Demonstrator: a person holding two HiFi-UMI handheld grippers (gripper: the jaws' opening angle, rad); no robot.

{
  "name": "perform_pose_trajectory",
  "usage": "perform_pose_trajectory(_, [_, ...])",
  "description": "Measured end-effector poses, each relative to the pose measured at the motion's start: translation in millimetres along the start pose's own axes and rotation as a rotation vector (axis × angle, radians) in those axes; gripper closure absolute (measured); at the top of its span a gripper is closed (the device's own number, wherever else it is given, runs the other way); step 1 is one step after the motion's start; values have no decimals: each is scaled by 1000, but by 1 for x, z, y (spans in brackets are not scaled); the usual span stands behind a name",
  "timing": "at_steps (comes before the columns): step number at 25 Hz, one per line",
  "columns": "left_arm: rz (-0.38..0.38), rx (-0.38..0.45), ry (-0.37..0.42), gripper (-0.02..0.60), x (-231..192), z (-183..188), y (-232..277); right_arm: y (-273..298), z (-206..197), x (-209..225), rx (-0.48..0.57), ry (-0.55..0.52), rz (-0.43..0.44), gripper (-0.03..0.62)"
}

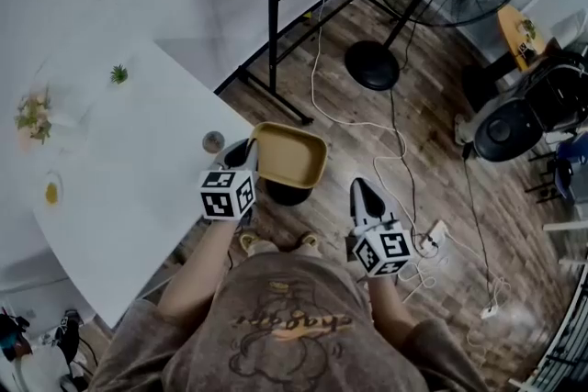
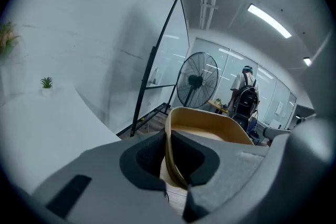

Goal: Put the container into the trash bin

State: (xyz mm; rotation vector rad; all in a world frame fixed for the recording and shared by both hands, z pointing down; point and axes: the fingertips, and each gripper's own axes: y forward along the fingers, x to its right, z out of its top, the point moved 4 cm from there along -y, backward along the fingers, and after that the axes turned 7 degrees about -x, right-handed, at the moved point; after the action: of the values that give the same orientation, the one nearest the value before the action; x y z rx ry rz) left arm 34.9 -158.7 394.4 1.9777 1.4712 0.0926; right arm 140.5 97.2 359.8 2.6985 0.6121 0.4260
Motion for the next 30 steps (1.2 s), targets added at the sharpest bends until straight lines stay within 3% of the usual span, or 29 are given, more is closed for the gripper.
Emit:
perform_pose_trajectory(10, [69,14,-36,560,31,-15,15,-2,-9,48,-30,0,87,600])
perform_pose_trajectory(18, [145,30,-91,560,32,-37,23,24,-19,68,-77,-34,165,600])
perform_pose_trajectory(30, [122,-38,-107,560,12,-64,55,60,-41,81,-105,-5,129,599])
